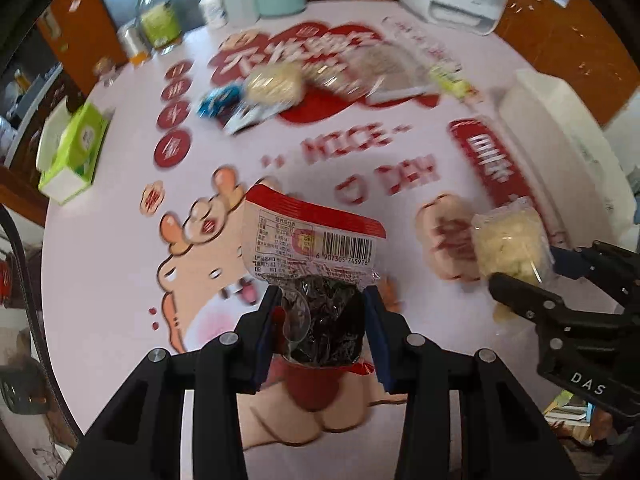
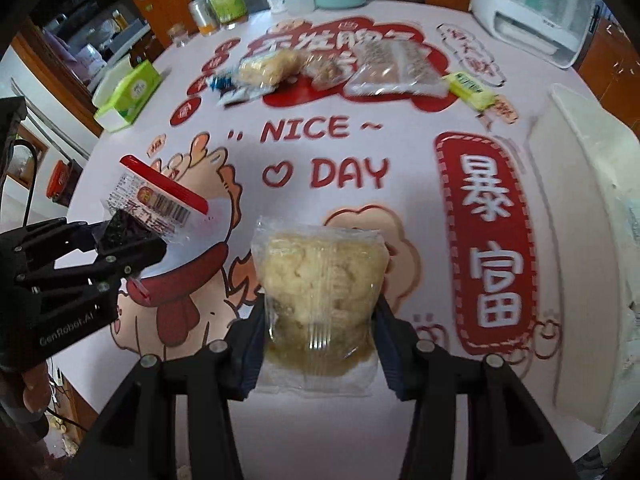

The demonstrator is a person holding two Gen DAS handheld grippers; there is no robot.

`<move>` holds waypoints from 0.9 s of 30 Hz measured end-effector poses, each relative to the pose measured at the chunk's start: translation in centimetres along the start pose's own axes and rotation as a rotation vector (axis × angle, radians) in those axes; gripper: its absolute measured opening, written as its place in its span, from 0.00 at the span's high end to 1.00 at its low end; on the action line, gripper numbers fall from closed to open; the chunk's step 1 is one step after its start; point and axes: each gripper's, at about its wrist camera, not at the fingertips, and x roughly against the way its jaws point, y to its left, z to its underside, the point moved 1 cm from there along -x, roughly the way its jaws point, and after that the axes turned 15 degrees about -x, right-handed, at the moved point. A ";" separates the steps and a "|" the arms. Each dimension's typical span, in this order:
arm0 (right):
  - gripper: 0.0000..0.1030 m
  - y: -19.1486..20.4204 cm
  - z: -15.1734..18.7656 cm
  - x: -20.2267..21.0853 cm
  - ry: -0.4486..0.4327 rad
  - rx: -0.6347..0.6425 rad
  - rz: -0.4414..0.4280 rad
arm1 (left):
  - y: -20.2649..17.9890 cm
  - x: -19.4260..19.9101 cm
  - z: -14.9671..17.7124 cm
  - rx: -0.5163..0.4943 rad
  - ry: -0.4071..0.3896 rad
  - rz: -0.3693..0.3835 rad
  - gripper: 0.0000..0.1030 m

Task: Organize snacks
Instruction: 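Carry both bags into the white tray and release them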

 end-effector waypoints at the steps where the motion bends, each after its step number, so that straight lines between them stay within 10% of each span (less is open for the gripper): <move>1: 0.52 -0.6 -0.2 0.7 -0.012 -0.003 -0.008 | -1.2 0.9 -0.7 -0.007 -0.016 -0.001 0.62; 27: 0.52 -27.6 -15.6 20.4 -0.342 -0.075 -0.041 | -26.6 7.3 -24.6 -0.054 -0.242 -0.029 0.62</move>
